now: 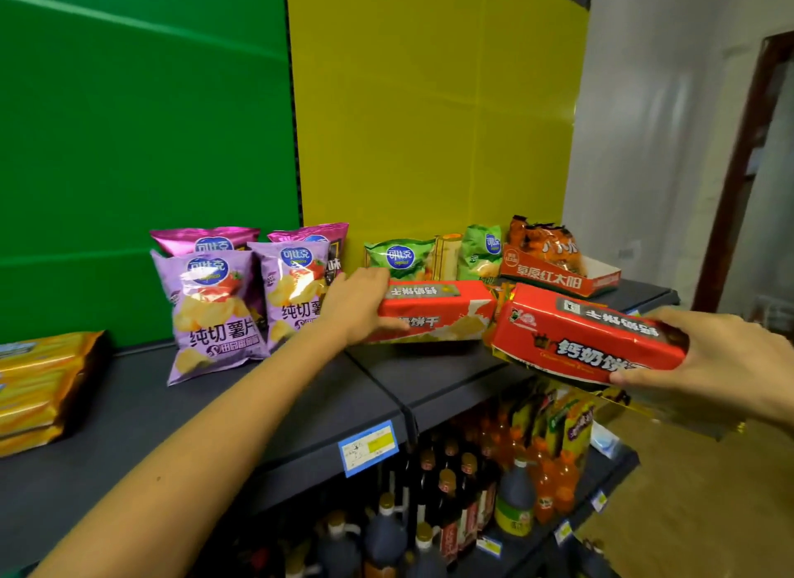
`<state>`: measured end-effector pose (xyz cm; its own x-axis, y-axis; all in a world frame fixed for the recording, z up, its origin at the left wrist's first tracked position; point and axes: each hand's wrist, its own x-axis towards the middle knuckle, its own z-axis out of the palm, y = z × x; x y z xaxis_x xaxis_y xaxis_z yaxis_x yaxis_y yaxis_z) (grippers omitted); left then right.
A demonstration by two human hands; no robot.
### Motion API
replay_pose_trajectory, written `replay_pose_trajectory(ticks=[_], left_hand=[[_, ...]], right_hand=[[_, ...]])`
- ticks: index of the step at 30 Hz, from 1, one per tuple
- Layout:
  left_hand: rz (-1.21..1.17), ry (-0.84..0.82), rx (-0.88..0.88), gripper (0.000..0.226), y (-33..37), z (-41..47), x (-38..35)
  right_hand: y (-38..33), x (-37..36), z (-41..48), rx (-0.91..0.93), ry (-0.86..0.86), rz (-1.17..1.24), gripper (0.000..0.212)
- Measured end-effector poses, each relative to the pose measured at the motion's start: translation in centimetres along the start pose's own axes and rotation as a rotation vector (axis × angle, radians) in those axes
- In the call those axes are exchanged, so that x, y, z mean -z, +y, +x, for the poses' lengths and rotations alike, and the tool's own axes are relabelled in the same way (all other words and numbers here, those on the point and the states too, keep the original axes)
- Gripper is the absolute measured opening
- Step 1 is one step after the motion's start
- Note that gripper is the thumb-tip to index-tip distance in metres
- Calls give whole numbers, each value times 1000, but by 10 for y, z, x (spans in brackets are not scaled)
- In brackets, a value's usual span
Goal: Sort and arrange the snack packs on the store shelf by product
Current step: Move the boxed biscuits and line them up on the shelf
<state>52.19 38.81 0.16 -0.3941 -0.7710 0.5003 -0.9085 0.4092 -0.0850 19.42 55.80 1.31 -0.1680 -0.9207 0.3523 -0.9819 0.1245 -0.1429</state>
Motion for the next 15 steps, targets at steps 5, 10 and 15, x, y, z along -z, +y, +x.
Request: replay_pose_trajectory(ticks=[5, 10, 15], left_hand=[[-5, 83, 75, 66, -49, -62, 70], [135, 137, 239, 77, -99, -161, 137], [249, 147, 411, 93, -138, -267, 191]], right_hand=[[-35, 1, 4, 103, 29, 47, 104], [-109, 5, -6, 256, 71, 149, 109], [-195, -4, -14, 435, 47, 226, 97]])
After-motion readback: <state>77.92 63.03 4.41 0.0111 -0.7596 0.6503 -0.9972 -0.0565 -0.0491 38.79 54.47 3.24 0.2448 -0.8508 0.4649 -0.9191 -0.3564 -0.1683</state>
